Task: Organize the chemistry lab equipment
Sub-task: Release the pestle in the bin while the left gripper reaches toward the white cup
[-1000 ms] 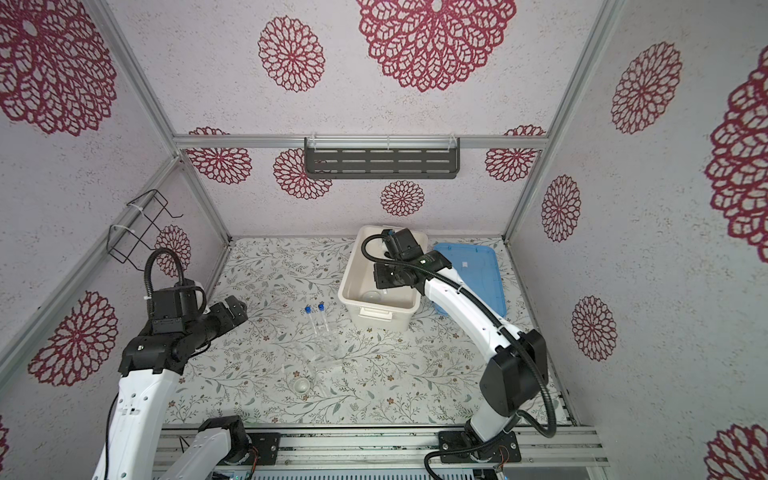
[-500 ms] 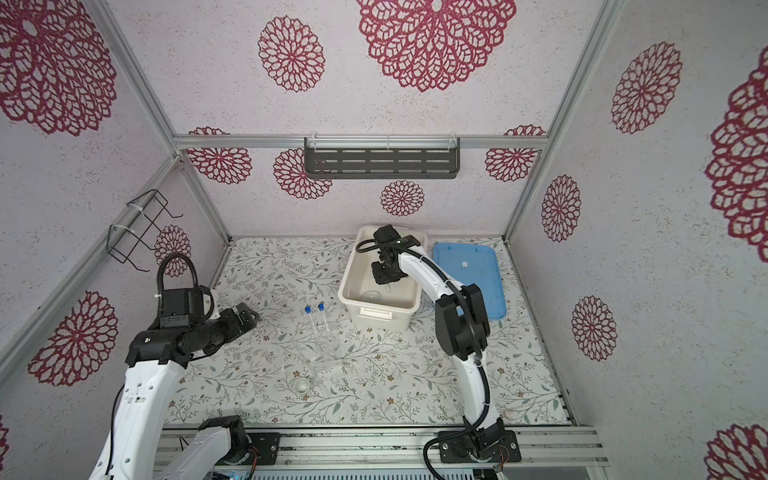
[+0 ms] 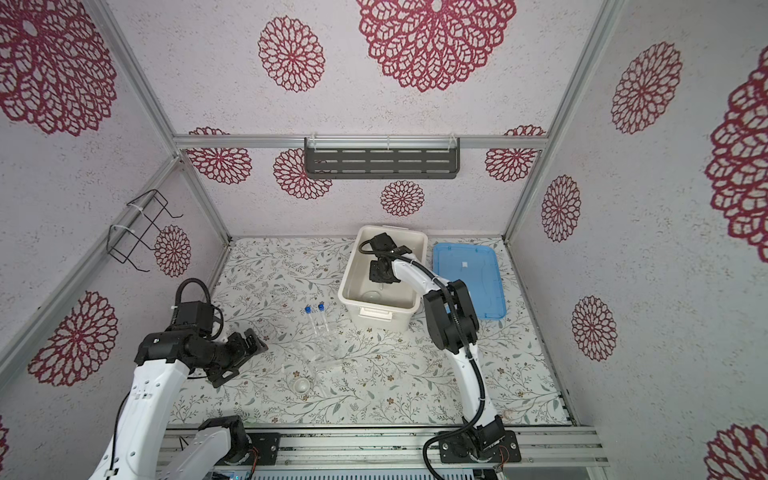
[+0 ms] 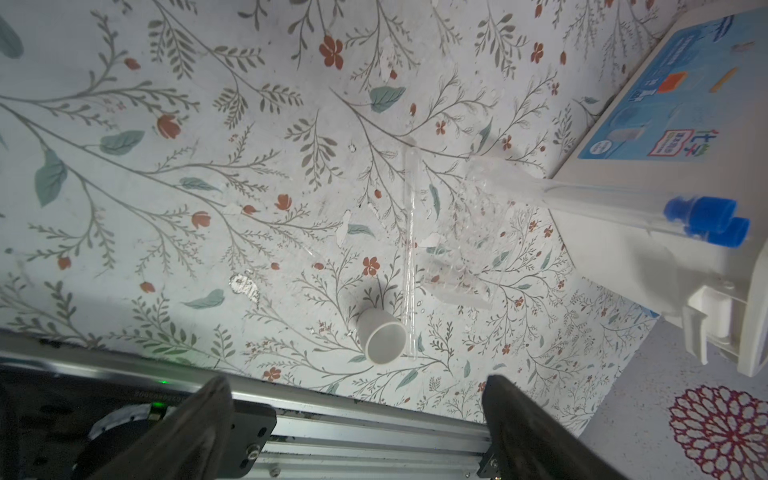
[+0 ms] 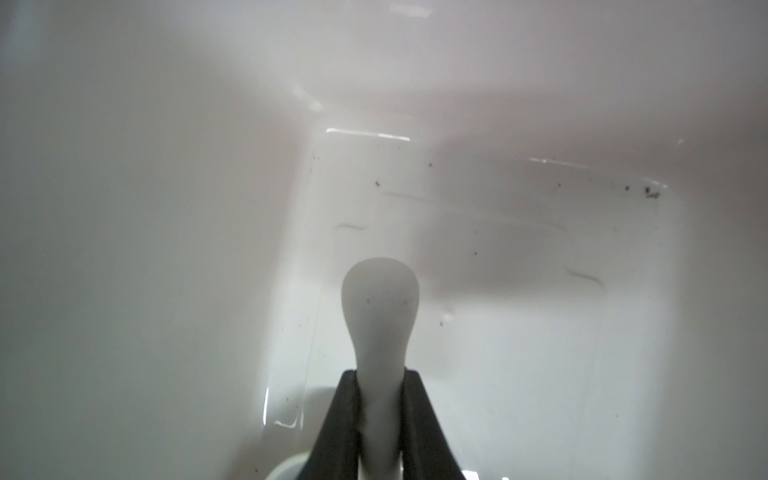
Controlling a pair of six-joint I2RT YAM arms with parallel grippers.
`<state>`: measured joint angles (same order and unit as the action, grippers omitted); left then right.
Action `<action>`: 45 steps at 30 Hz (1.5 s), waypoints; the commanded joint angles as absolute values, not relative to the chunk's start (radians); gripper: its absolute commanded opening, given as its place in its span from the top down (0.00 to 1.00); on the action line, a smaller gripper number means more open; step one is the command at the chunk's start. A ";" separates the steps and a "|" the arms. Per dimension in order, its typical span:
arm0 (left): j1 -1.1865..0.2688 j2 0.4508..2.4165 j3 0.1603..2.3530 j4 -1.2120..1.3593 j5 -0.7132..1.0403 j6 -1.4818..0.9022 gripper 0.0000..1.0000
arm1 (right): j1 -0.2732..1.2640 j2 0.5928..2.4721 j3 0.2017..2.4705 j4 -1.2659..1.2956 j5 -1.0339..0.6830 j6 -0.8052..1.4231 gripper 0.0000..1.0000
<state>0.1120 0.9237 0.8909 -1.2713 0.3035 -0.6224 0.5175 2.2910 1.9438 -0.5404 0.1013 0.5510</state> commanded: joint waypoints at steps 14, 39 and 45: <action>0.057 0.934 0.871 -1.273 0.432 -0.569 0.02 | 0.539 2.263 1.761 -0.100 0.107 0.743 0.86; -0.273 0.954 0.793 -1.250 0.230 -0.753 0.03 | 0.567 1.751 1.366 0.244 0.225 0.615 0.64; -0.498 1.004 0.771 -1.167 0.161 -0.934 0.11 | 0.591 1.550 1.303 0.217 0.185 0.442 0.64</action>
<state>-0.4248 0.9905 0.7773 -1.2182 0.2317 -0.8211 0.5724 1.6444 1.3251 0.1898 0.1822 0.5625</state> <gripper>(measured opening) 0.894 0.361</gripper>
